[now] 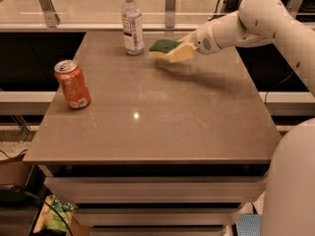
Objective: Move sponge near blue plastic bottle
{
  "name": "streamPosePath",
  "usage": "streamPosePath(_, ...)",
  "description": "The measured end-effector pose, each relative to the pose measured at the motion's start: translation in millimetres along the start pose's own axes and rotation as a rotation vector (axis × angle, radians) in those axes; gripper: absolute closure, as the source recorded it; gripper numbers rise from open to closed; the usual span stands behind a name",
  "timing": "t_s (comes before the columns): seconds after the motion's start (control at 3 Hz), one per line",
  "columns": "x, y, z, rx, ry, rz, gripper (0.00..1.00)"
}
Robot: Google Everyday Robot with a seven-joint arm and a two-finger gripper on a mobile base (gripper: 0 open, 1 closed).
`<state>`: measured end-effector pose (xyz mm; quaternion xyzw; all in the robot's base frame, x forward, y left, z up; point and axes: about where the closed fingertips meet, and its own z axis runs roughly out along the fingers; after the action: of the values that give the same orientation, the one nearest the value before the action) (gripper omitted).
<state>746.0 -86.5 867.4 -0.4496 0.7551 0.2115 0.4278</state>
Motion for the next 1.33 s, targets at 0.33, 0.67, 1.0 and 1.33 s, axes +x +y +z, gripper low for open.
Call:
streamPosePath(0.33,7.1,-5.1,11.4,0.01,0.018,0.013,1.0)
streamPosePath(0.67,16.8,-8.5,22.0,0.021,0.028,0.027,1.0)
streamPosePath(1.0,24.3,-11.1,29.8,0.03,0.028,0.034,1.0)
streamPosePath(1.33,24.3,-9.6,32.8,0.025,0.029,0.034,0.83)
